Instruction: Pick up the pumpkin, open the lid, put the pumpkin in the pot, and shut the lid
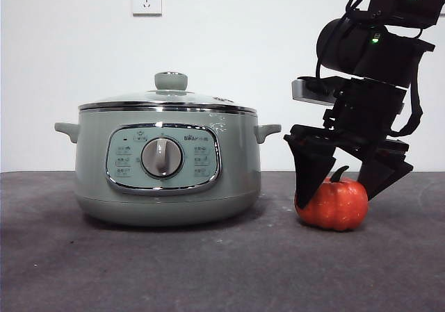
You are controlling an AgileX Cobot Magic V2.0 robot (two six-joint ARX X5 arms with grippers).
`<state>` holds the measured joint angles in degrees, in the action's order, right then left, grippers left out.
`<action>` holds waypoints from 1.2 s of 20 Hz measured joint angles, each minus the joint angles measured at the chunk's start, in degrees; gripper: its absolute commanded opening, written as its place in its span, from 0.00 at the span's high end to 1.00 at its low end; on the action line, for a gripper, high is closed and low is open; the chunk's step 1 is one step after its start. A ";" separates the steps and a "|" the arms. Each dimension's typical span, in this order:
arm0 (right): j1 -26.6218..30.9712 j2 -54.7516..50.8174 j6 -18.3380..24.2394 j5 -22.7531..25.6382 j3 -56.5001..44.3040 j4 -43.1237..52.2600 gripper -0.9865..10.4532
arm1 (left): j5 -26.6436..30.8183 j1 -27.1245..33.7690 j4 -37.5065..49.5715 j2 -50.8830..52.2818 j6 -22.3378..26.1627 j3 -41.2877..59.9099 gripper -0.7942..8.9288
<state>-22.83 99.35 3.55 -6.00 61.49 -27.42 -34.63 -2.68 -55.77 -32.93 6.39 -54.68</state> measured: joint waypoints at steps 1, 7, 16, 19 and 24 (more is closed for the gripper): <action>0.00 -0.02 -0.22 0.00 0.00 0.00 0.92 | -0.02 0.00 0.02 0.00 0.00 0.00 0.20; 0.00 -8.46 -1.53 0.04 0.00 -1.95 0.92 | 0.07 0.00 2.67 -0.50 -0.02 0.00 0.20; -0.04 -34.21 -1.88 0.02 0.00 -8.70 0.92 | 4.52 -7.30 19.76 -19.06 -0.33 -2.91 0.21; -0.04 -38.97 -2.32 0.02 0.00 -10.45 0.92 | 7.28 -10.91 27.65 -27.45 -0.39 -6.45 0.21; -0.04 -42.34 -2.75 0.02 0.00 -13.38 0.92 | 11.21 -14.67 33.66 -43.54 -0.39 -15.02 0.21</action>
<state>-22.87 57.01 0.80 -5.98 61.49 -40.80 -23.42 -17.34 -22.11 -76.47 6.00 -69.69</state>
